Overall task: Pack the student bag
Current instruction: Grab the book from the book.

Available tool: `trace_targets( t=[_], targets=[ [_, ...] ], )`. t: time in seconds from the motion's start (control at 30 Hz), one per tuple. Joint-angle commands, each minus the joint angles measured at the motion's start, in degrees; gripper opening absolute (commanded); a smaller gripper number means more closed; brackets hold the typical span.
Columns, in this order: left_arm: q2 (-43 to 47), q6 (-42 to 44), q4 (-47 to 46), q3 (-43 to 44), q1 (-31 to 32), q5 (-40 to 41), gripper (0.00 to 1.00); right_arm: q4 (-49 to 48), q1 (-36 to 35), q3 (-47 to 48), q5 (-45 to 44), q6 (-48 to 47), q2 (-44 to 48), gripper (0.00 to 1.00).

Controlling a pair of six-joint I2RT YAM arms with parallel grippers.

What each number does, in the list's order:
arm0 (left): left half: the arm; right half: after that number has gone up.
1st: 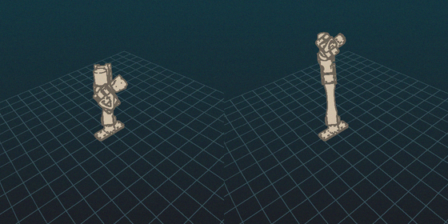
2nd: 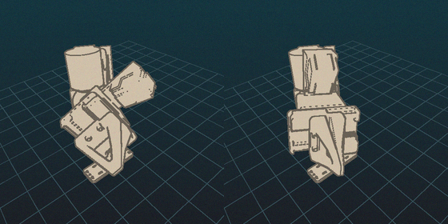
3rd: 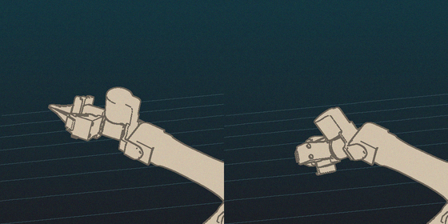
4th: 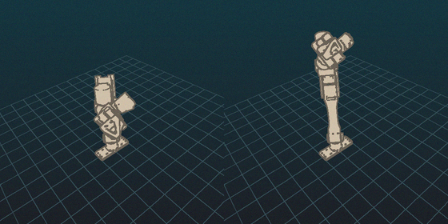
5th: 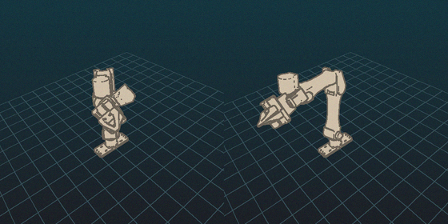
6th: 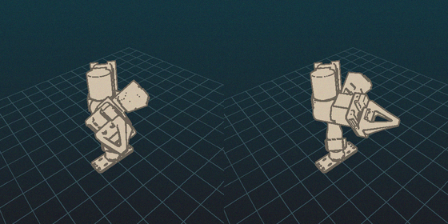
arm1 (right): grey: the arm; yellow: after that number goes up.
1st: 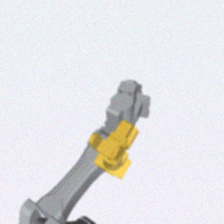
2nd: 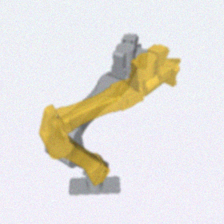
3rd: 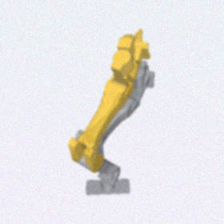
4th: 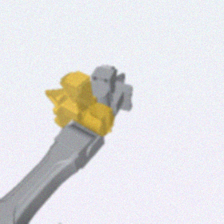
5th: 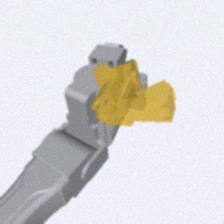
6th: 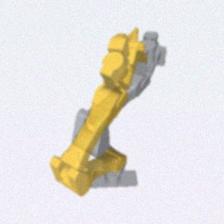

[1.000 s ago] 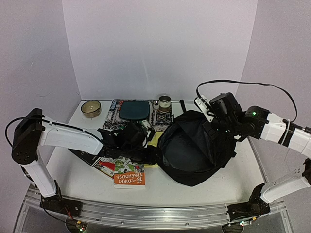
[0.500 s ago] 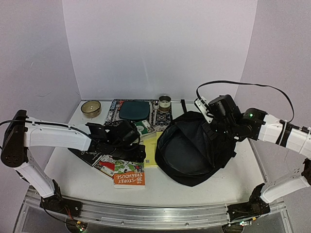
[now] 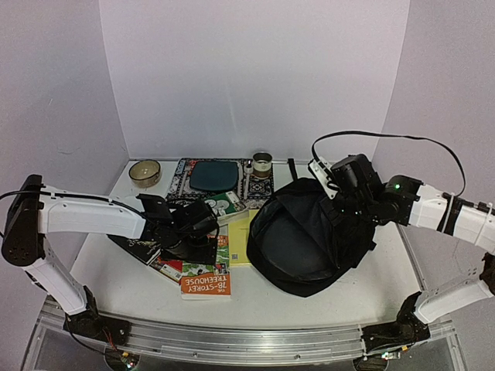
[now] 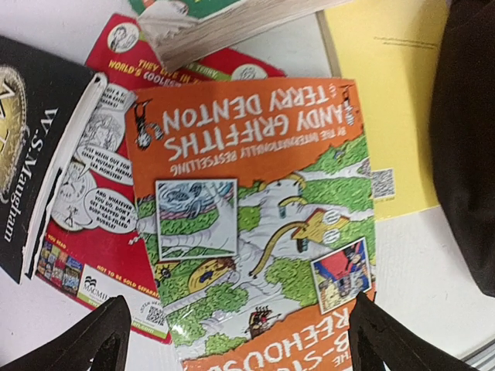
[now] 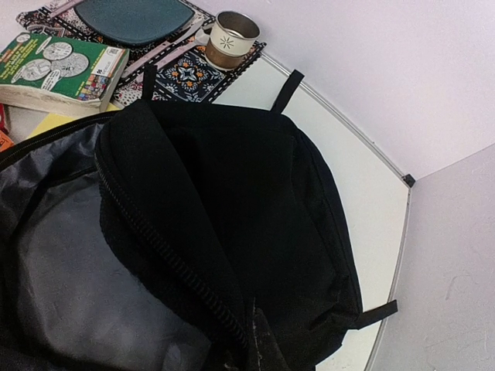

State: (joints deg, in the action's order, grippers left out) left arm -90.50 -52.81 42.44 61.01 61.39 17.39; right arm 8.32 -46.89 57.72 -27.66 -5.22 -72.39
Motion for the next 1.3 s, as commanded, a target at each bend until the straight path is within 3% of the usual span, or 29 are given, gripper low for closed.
trace_targets(
  t=[0.0,0.3,0.5,0.67,1.27],
  targets=[
    [-0.8,-1.8,2.7,1.1,0.3,-1.7,0.99,-2.2,0.2,-0.4,0.4,1.6,-0.6,0.00],
    [5.0,-7.5,2.0,-3.8,0.4,-4.7,0.99,-2.3,0.2,-1.3,1.6,2.4,0.3,0.00],
    [16.0,-9.8,-15.3,-17.1,-3.6,-16.2,0.98,-2.6,0.2,-1.6,2.9,3.1,-0.1,0.00],
    [20.6,-13.3,-23.1,-24.7,-5.0,-22.5,0.96,-2.9,0.2,-1.6,3.2,3.0,0.1,0.00],
    [18.9,-17.6,-49.9,-41.9,-11.2,-35.8,0.90,-3.0,0.2,-0.6,3.1,1.8,0.9,0.00]
  ],
)
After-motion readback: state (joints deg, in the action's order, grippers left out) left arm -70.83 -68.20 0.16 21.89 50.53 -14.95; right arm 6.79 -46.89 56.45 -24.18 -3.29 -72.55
